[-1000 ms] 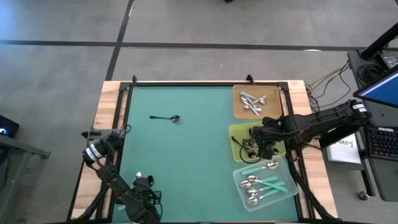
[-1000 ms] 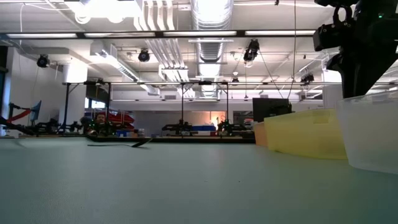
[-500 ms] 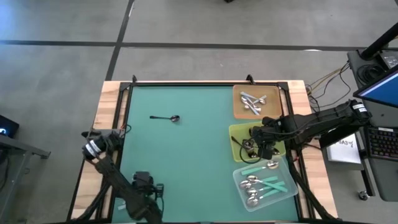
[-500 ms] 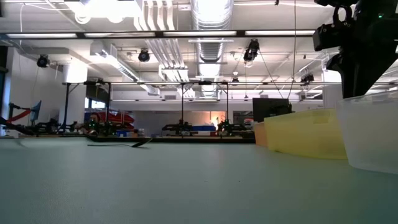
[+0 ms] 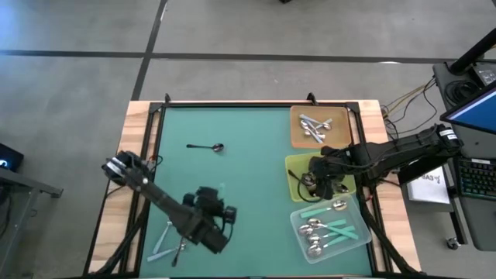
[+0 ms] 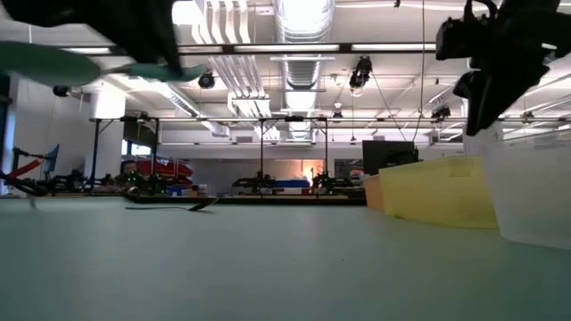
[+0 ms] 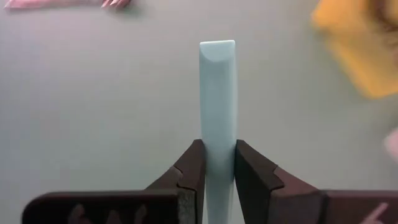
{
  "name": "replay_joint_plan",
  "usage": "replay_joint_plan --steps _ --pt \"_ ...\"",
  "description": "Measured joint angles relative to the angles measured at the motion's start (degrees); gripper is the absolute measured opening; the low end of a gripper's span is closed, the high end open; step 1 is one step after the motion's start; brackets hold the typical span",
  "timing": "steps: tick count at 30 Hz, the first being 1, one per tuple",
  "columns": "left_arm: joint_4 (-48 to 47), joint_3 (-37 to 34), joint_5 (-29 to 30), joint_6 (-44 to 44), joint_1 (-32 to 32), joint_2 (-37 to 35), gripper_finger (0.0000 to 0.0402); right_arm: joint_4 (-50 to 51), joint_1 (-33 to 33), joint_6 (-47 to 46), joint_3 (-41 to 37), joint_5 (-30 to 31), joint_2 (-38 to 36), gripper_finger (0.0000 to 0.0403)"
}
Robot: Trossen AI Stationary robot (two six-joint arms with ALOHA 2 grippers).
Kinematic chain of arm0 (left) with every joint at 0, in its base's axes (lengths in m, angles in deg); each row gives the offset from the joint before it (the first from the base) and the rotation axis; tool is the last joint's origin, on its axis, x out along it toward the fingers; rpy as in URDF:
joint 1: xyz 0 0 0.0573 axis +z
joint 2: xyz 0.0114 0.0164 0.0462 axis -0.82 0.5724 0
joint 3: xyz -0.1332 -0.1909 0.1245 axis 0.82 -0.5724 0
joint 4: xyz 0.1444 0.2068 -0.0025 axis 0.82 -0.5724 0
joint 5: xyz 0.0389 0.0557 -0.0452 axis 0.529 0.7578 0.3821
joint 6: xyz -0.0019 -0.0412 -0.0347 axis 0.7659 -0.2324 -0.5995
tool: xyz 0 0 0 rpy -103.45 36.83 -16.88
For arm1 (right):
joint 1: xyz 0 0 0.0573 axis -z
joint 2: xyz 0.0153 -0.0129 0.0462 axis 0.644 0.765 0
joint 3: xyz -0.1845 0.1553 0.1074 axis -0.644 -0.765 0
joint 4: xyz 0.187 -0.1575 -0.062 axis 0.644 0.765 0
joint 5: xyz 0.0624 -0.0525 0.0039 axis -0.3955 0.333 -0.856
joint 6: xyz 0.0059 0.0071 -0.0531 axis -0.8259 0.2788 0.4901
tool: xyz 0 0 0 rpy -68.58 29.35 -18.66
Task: Sort silverware by color (type)
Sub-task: Put the green spoon into the transparent bin
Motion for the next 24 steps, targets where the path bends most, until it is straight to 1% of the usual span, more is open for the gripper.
replay_joint_plan --steps 5,10,13,16,20,24 --pt "7.64 0.0 6.11 14.28 5.3 -2.29 0.0045 -5.76 0.0 -0.06 0.0 -0.01 0.09 0.0178" --pt "16.51 0.02 10.11 30.36 10.43 -3.89 0.0045 -6.81 0.0 -0.78 0.0 0.0 0.1 0.0178" --pt "22.43 0.02 10.43 39.79 13.41 -3.99 0.0045 -8.97 0.02 -6.27 0.0 -0.15 0.31 0.0178" --pt "28.84 0.02 10.46 47.51 16.04 -3.95 0.0045 -10.2 0.02 -8.62 0.0 -0.53 0.48 0.0178" --pt "38.57 -0.01 10.41 58.1 18.73 -3.4 0.0046 -11.3 -0.02 -10.77 0.0 -6.68 1.95 0.0178" --pt "46.3 -0.04 10.3 64.67 20.9 -2.62 0.0046 -12.35 -0.51 -13.96 0.0 -7.85 3.88 0.0178"
